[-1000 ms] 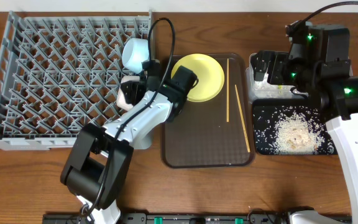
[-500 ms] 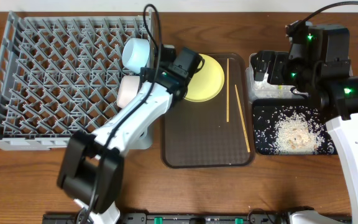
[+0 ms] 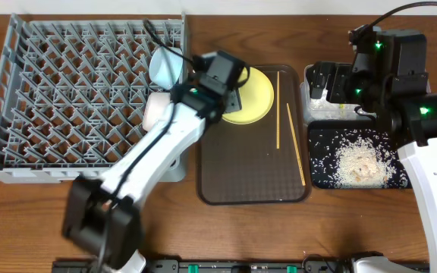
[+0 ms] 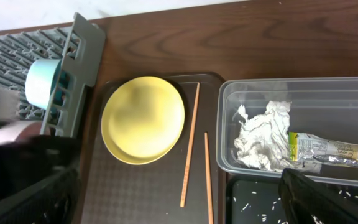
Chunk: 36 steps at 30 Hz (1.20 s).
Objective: Sort waste into correct bins and load items into the dishwasher
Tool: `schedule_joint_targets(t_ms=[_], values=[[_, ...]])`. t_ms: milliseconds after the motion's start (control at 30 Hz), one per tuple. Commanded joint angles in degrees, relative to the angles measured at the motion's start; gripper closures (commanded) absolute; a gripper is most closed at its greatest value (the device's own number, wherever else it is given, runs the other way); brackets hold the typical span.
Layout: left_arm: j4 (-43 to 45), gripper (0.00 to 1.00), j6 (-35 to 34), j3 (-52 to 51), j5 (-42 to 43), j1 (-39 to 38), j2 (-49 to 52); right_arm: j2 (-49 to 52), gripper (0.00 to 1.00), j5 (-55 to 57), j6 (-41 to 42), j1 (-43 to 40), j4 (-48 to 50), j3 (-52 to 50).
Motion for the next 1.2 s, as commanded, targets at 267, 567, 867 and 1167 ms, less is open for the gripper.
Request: schedule_joint_targets(t_ms=[267, 567, 867, 1167], values=[[0.4, 0.40, -16.3, -1.1, 2.7, -0.7, 12.3, 0.1, 0.01, 0.3, 0.5, -0.4, 0.1, 0.0], [5.9, 0.39, -16.8, -1.1, 8.1, -0.5, 17.3, 0.1, 0.01, 0.3, 0.5, -0.4, 0.1, 0.0], [6.5, 0.44, -20.4, -1.7, 8.9, 0.8, 18.0, 0.1, 0.01, 0.3, 0.5, -0.4, 0.1, 0.0], [11.8, 0.56, -23.4, -7.0, 12.7, 0.8, 18.0, 0.1, 0.01, 0.3, 0.5, -0.4, 0.1, 0.0]])
